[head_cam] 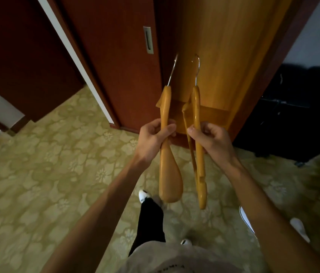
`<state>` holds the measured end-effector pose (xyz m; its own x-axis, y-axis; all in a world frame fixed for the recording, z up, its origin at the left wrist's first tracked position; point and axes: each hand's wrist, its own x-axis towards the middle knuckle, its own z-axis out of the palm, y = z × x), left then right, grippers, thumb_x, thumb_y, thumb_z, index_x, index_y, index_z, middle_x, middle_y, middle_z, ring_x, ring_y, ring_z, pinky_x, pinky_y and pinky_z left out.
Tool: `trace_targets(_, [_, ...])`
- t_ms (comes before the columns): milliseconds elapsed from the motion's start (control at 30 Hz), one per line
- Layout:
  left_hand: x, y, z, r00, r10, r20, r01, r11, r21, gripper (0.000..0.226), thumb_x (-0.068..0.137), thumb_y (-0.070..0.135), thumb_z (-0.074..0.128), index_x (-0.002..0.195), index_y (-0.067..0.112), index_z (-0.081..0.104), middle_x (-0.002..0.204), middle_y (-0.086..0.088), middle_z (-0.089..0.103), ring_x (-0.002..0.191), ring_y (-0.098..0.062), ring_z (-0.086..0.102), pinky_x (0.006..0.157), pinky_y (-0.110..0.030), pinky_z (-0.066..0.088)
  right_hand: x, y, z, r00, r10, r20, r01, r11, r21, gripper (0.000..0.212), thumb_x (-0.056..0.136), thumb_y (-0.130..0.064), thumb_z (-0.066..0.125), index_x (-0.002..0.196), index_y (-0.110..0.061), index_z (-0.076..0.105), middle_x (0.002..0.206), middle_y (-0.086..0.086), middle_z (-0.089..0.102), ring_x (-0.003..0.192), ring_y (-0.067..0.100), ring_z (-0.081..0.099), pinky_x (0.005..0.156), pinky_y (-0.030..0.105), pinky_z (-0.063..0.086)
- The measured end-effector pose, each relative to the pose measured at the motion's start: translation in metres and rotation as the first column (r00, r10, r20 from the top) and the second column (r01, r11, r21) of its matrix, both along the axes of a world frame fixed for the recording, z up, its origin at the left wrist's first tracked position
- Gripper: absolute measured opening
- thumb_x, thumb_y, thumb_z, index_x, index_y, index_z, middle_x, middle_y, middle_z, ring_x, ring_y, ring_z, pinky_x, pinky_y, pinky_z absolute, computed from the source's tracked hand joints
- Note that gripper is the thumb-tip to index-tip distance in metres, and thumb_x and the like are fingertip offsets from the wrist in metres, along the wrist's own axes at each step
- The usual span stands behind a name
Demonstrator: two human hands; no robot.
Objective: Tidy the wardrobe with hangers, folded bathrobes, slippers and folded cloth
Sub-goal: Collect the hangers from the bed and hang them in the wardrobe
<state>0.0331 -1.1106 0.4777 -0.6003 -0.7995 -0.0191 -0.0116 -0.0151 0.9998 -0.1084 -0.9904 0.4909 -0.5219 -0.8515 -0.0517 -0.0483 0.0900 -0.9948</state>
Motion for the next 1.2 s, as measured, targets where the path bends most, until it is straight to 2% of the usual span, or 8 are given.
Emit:
trace_targets(200, [-0.059, -0.103, -0.008, 0.999, -0.038, -0.005, 0.038, 0.999, 0.029, 0.014, 0.093, 0.013, 0.068, 0.104, 0.004, 0.071, 0.07, -0.005, 0.06, 0.061, -0.015, 0.056, 0.058, -0.026, 0.048, -0.053, -0.105, -0.002, 1.0, -0.016, -0.004, 0.017, 1.0, 0.02, 0.014, 0.09, -0.031, 0.07, 0.094, -0.018, 0.071, 0.068, -0.016, 0.066, 0.067, -0.003, 0.062, 0.059, 0.014, 0.048])
trace_targets(367, [-0.121, -0.211, -0.005, 0.992, -0.121, -0.046, 0.122, 0.992, 0.025, 0.027, 0.088, 0.026, 0.069, 0.104, 0.004, 0.072, 0.08, -0.011, 0.064, 0.068, -0.018, 0.058, 0.065, -0.032, 0.048, -0.101, -0.207, 0.014, 0.997, -0.065, -0.044, 0.065, 0.998, -0.002, 0.022, 0.091, -0.033, 0.069, 0.099, -0.013, 0.073, 0.098, 0.02, 0.07, 0.096, 0.035, 0.067, 0.086, 0.051, 0.055])
trace_targets(467, [-0.156, -0.269, 0.008, 0.982, -0.169, -0.084, 0.171, 0.985, 0.019, 0.024, 0.089, 0.023, 0.069, 0.101, 0.002, 0.072, 0.079, -0.005, 0.067, 0.069, -0.015, 0.061, 0.067, -0.032, 0.049, -0.129, -0.264, 0.03, 0.993, -0.091, -0.07, 0.09, 0.996, -0.01, 0.027, 0.088, -0.04, 0.07, 0.101, -0.016, 0.073, 0.103, 0.024, 0.068, 0.101, 0.044, 0.061, 0.088, 0.061, 0.049])
trace_targets(633, [-0.213, -0.353, 0.037, 0.97, -0.221, -0.105, 0.219, 0.975, -0.024, 0.021, 0.09, 0.022, 0.067, 0.096, 0.003, 0.071, 0.075, -0.004, 0.067, 0.065, -0.017, 0.061, 0.062, -0.028, 0.05, -0.183, -0.342, 0.055, 0.981, -0.156, -0.114, 0.155, 0.988, -0.02, 0.026, 0.089, -0.038, 0.069, 0.1, -0.015, 0.073, 0.096, 0.016, 0.071, 0.096, 0.033, 0.065, 0.085, 0.052, 0.055])
trace_targets(767, [-0.266, -0.402, 0.06, 0.956, -0.252, -0.147, 0.25, 0.968, -0.032, 0.012, 0.096, 0.014, 0.064, 0.089, 0.007, 0.07, 0.071, -0.004, 0.065, 0.062, -0.015, 0.06, 0.059, -0.025, 0.049, -0.233, -0.388, 0.072, 0.973, -0.186, -0.138, 0.181, 0.982, -0.049, 0.033, 0.081, -0.048, 0.07, 0.094, -0.018, 0.072, 0.081, 0.011, 0.067, 0.076, 0.021, 0.061, 0.073, 0.041, 0.052])
trace_targets(933, [-0.334, -0.442, 0.096, 0.955, -0.23, -0.185, 0.216, 0.972, -0.093, 0.021, 0.098, 0.014, 0.061, 0.078, 0.012, 0.066, 0.066, 0.0, 0.061, 0.059, -0.015, 0.057, 0.058, -0.025, 0.048, -0.3, -0.432, 0.103, 0.96, -0.212, -0.181, 0.191, 0.974, -0.125, 0.027, 0.086, -0.045, 0.071, 0.092, -0.019, 0.073, 0.093, 0.023, 0.067, 0.089, 0.04, 0.065, 0.078, 0.053, 0.055])
trace_targets(1067, [-0.385, -0.469, 0.126, 0.956, -0.212, -0.205, 0.187, 0.973, -0.134, 0.024, 0.098, 0.02, 0.061, 0.076, 0.015, 0.067, 0.065, 0.004, 0.061, 0.06, -0.011, 0.058, 0.06, -0.025, 0.048, -0.343, -0.46, 0.135, 0.952, -0.223, -0.211, 0.191, 0.968, -0.162, 0.02, 0.089, -0.038, 0.069, 0.085, -0.019, 0.072, 0.075, 0.006, 0.065, 0.07, 0.014, 0.06, 0.064, 0.028, 0.051])
trace_targets(1200, [-0.417, -0.494, 0.164, 0.946, -0.16, -0.281, 0.121, 0.981, -0.151, 0.026, 0.098, 0.023, 0.06, 0.087, 0.001, 0.068, 0.065, 0.0, 0.059, 0.057, -0.01, 0.056, 0.059, -0.021, 0.049, -0.37, -0.484, 0.167, 0.932, -0.256, -0.257, 0.206, 0.956, -0.207, 0.021, 0.088, -0.042, 0.069, 0.09, -0.022, 0.072, 0.085, 0.002, 0.072, 0.081, 0.017, 0.069, 0.07, 0.034, 0.059])
